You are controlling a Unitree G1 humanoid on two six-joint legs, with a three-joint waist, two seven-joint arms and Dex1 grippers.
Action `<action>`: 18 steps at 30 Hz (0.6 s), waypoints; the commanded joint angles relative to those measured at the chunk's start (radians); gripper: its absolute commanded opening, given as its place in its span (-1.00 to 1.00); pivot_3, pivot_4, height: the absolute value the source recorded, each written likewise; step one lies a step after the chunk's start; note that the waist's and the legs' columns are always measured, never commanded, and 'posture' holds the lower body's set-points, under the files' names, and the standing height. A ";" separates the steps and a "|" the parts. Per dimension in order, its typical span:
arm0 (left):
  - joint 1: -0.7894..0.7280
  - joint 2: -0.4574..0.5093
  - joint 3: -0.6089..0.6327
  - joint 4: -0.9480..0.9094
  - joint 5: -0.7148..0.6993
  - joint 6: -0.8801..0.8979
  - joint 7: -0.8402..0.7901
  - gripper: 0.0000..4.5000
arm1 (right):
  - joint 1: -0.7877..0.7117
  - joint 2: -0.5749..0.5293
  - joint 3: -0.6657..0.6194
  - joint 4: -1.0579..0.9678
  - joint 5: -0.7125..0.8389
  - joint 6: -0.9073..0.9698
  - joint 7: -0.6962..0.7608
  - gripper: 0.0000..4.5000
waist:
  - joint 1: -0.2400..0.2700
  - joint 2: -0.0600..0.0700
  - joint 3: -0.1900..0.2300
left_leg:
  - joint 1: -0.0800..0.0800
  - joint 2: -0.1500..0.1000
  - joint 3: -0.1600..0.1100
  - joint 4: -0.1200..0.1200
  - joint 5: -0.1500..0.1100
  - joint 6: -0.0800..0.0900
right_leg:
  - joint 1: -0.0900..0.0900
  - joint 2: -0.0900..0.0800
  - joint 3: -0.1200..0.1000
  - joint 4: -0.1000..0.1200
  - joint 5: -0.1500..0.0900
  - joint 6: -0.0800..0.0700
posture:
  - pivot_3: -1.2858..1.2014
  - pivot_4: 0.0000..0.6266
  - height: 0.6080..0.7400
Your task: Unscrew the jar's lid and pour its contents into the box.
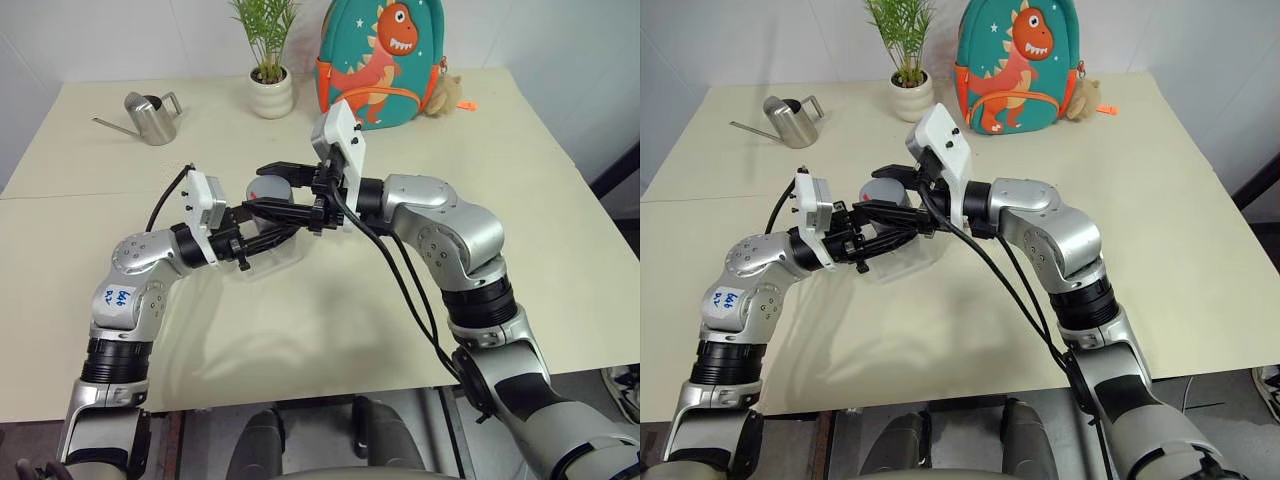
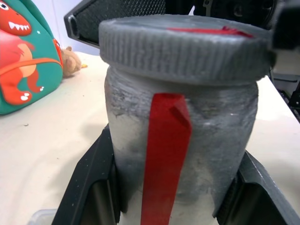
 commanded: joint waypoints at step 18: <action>-0.081 0.046 0.002 -0.049 -0.108 0.014 -0.311 -0.14 | -0.188 -0.180 0.011 0.122 0.155 0.019 0.586 0.57 | 0.003 0.000 0.000 | 0.000 0.001 0.000 0.001 0.000 0.000 | 0.000 0.001 0.001 0.000 0.000 0.000 | 0.03 -0.52 1.00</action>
